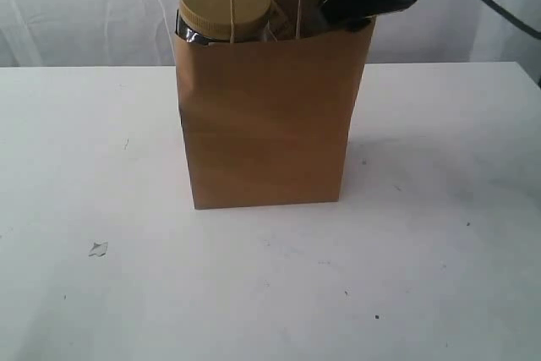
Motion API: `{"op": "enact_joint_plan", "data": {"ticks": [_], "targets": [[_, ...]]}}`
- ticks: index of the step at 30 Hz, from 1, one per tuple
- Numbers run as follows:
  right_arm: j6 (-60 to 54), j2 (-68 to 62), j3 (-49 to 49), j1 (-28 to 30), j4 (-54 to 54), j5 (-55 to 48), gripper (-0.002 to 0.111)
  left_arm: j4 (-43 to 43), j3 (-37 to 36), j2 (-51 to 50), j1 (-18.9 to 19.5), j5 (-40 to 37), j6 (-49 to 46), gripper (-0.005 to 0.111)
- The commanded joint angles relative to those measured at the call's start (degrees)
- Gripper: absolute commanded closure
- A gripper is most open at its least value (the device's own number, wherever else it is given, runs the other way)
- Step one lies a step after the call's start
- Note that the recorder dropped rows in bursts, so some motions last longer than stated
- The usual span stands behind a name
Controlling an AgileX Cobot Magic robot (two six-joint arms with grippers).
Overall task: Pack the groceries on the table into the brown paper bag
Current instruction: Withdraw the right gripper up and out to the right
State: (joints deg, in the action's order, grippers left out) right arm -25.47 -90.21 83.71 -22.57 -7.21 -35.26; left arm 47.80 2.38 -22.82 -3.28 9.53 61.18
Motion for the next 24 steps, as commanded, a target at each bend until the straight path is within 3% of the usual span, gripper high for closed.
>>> {"op": "enact_joint_plan", "data": {"ticks": [1, 5, 6, 10, 13, 17, 21, 24], "targets": [[8.6, 2.9, 0.3, 0.4, 11.5, 0.4, 0.061, 0.7, -0.2, 0.4, -0.4, -0.1, 0.3, 0.107], [21.2, 5.5, 0.2, 2.4, 29.7, -4.9, 0.082, 0.7, -0.2, 0.4, -0.4, -0.1, 0.3, 0.107], [27.9, 6.3, 0.1, 4.4, 39.3, -9.0, 0.090, 0.7, -0.2, 0.4, -0.4, -0.1, 0.3, 0.107], [39.3, 6.8, -0.3, 11.2, 47.8, -12.6, 0.100, 0.7, -0.2, 0.4, -0.4, -0.1, 0.3, 0.107], [41.4, 6.9, -0.7, 16.9, 44.9, -13.2, 0.105, 0.7, -0.2, 0.4, -0.4, -0.1, 0.3, 0.107], [40.5, 10.1, -3.4, 23.7, 32.1, -11.9, 0.106, 0.7, -0.2, 0.4, -0.4, -0.1, 0.3, 0.107], [34.1, 17.6, -8.6, 26.1, 20.0, -6.1, 0.108, 0.7, -0.2, 0.4, -0.4, -0.1, 0.3, 0.107], [33.2, 25.2, -12.4, 26.0, 18.2, -3.7, 0.108, 0.7, -0.2, 0.4, -0.4, -0.1, 0.3, 0.107]]}}
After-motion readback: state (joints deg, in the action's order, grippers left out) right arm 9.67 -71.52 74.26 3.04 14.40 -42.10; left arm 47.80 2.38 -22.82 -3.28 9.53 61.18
